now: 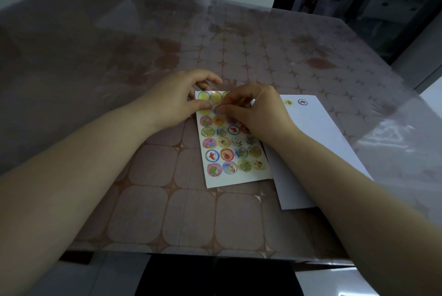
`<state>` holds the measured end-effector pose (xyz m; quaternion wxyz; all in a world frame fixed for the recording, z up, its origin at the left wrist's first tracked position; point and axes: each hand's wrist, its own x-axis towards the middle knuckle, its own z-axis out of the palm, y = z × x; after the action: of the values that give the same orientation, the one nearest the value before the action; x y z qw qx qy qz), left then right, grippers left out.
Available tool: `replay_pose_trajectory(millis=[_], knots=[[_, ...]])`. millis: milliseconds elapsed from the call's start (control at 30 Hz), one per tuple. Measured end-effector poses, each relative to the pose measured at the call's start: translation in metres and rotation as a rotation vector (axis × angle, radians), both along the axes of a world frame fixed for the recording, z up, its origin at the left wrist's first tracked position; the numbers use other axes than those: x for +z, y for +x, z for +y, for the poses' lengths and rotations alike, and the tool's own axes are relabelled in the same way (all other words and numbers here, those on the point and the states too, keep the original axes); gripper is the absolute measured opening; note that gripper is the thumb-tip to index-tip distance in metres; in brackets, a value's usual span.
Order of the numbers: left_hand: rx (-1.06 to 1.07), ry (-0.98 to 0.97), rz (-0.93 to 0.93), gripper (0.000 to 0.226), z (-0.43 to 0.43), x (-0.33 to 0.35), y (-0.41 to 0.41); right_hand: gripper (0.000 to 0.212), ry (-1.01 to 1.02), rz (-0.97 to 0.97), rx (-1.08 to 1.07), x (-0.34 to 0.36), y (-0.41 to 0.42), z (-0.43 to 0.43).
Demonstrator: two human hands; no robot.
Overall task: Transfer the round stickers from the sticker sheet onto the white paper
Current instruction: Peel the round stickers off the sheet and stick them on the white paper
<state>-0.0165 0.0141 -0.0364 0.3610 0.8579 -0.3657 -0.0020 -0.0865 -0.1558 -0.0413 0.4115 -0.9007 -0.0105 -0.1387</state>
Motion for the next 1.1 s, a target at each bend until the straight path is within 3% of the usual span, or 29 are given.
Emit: replay_pose_trajectory(millis=[267, 433, 633, 700, 767, 900, 1100], knots=[[-0.074, -0.007, 0.125, 0.056, -0.001, 0.0, -0.005, 0.004, -0.076, 0.029, -0.025, -0.002, 0.003, -0.001], [-0.051, 0.028, 0.108, 0.06, -0.005, -0.001, -0.003, 0.004, -0.094, 0.065, -0.044, -0.004, 0.004, -0.002], [-0.062, 0.019, 0.113, 0.06, -0.005, -0.002, -0.004, 0.007, 0.054, 0.073, -0.118, 0.012, 0.004, -0.01], [-0.055, 0.028, 0.095, 0.059, -0.003, -0.001, -0.004, 0.017, 0.135, 0.066, -0.171, 0.028, -0.001, -0.028], [-0.038, 0.028, 0.08, 0.058, -0.001, -0.001, -0.003, 0.024, 0.127, 0.148, -0.219, 0.04, -0.013, -0.052], [-0.015, 0.009, 0.059, 0.055, 0.002, 0.001, -0.002, 0.01, 0.046, 0.393, -0.265, 0.039, -0.029, -0.074], [-0.01, 0.015, 0.026, 0.054, 0.001, 0.001, -0.002, 0.016, -0.039, 0.438, -0.309, 0.035, -0.024, -0.076]])
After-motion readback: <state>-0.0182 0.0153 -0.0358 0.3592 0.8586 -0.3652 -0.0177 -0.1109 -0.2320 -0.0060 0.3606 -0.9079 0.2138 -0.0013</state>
